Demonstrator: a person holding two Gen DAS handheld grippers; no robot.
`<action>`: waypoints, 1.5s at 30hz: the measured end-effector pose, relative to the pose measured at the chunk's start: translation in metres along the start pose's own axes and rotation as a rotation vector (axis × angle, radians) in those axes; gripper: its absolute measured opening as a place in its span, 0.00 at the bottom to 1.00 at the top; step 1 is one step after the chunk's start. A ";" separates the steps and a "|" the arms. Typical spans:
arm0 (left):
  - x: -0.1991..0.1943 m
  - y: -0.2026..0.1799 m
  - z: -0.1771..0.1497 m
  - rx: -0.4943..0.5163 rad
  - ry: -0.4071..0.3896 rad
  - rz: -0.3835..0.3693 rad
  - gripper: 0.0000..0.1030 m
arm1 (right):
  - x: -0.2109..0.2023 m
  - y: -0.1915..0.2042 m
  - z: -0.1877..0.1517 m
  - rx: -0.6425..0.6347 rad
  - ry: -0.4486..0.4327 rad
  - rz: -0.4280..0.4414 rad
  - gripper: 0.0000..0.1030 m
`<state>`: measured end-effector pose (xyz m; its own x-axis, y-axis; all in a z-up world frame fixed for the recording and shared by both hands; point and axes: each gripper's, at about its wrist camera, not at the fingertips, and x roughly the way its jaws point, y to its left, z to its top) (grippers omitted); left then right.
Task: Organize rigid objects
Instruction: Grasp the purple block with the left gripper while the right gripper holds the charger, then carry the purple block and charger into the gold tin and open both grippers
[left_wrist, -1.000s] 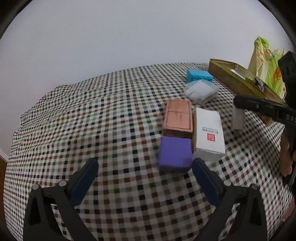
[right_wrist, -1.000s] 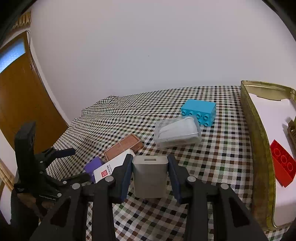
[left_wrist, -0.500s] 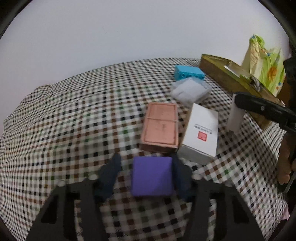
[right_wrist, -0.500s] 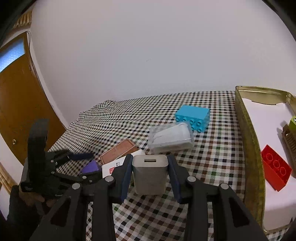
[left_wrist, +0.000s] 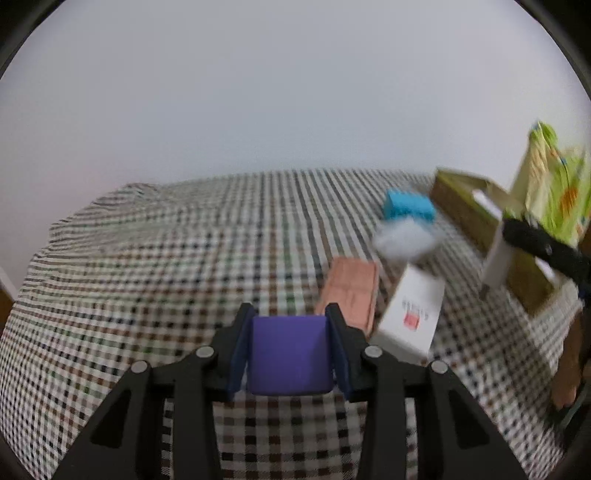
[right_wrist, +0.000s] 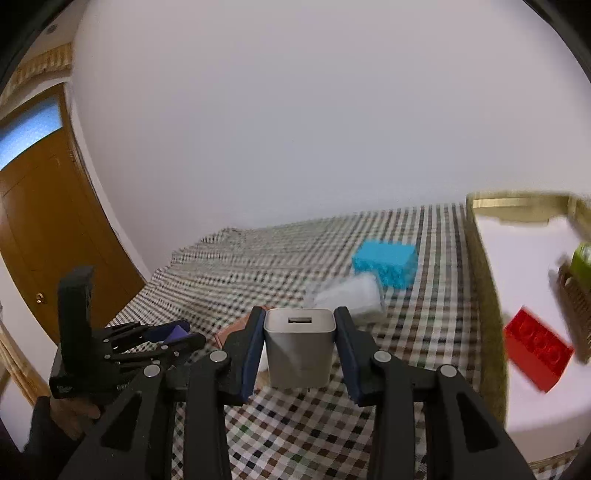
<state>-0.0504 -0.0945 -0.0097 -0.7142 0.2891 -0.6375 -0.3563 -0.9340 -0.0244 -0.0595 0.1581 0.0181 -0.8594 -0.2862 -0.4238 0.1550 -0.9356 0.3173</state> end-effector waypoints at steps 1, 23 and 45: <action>-0.003 -0.002 0.003 -0.003 -0.021 0.001 0.37 | -0.004 0.003 0.001 -0.016 -0.024 -0.003 0.39; -0.004 -0.106 0.056 -0.022 -0.209 -0.107 0.37 | -0.081 -0.042 0.017 0.008 -0.269 -0.111 0.39; 0.031 -0.230 0.081 0.057 -0.174 -0.241 0.37 | -0.166 -0.164 0.024 0.110 -0.320 -0.341 0.39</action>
<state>-0.0395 0.1465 0.0386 -0.6957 0.5368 -0.4774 -0.5577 -0.8224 -0.1120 0.0457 0.3635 0.0567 -0.9617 0.1273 -0.2428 -0.1995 -0.9325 0.3012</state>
